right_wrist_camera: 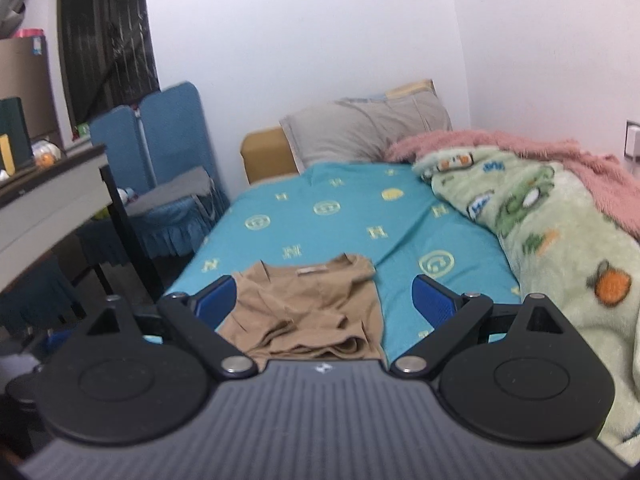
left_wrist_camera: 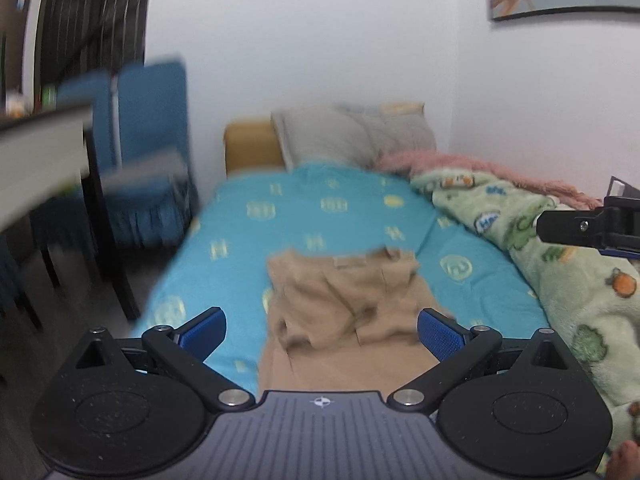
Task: Fold clothes
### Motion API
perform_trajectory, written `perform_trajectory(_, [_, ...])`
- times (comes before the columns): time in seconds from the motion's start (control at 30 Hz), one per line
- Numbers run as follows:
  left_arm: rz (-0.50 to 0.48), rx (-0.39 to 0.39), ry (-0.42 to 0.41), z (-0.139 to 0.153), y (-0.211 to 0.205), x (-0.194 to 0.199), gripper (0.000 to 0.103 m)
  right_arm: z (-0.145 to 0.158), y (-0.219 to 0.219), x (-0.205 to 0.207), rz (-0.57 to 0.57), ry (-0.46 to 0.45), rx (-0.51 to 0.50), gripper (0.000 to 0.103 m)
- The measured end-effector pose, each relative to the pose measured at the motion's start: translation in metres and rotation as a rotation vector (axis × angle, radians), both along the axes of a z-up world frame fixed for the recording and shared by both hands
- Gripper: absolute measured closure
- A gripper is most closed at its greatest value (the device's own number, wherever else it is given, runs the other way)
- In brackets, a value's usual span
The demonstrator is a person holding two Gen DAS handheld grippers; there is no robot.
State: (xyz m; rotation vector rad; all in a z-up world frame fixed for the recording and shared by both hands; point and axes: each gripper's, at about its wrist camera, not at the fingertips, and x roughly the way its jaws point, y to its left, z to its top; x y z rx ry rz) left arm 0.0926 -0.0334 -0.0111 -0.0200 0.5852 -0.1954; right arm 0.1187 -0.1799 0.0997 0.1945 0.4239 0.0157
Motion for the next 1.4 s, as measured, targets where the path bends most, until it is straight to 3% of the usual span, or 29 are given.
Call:
perform_trajectory(0.13, [0.003,-0.165,0.213,-0.031,0.018,0.021,0.000,-0.009,-0.003,0.003,-0.029,0.039,0.015,0.007])
perform_trajectory(0.27, [-0.013,-0.232,0.412,-0.065,0.027,0.039,0.002,-0.020,-0.010,0.007,-0.058,0.072,0.026,0.007])
perform_trajectory(0.53, [0.010,-0.371,0.683,-0.118,0.038,0.054,0.005,-0.037,-0.021,0.024,-0.089,0.148,0.066,0.007])
perform_trajectory(0.63, [0.036,-0.395,0.724,-0.130,0.045,0.058,0.009,-0.043,-0.020,0.031,-0.086,0.178,0.053,0.007])
perform_trajectory(0.83, [0.111,-0.506,0.667,-0.133,0.065,0.061,0.011,-0.053,-0.018,0.042,-0.071,0.219,0.084,0.007])
perform_trajectory(0.93, [0.169,-0.576,0.624,-0.134,0.078,0.060,0.022,-0.064,-0.020,0.047,-0.067,0.263,0.165,0.007])
perform_trajectory(1.0, [0.187,-0.600,0.591,-0.132,0.082,0.056,0.031,-0.091,-0.034,0.048,-0.073,0.358,0.433,0.007])
perform_trajectory(1.1, [0.186,-0.679,0.623,-0.138,0.080,0.063,0.034,-0.131,-0.056,0.051,-0.081,0.499,0.843,0.007])
perform_trajectory(1.13, [0.194,-0.699,0.644,-0.143,0.080,0.064,0.035,-0.145,-0.057,0.048,-0.107,0.540,0.935,0.007])
perform_trajectory(1.3, [0.223,-0.744,0.632,-0.147,0.082,0.068,0.038,-0.183,-0.051,0.040,-0.202,0.653,1.116,0.008])
perform_trajectory(1.33, [0.234,-0.752,0.627,-0.148,0.083,0.068,0.041,-0.188,-0.049,0.039,-0.215,0.667,1.137,0.008])
perform_trajectory(1.4, [0.255,-0.740,0.616,-0.149,0.083,0.069,0.060,-0.188,-0.050,0.039,-0.248,0.651,1.110,0.008])
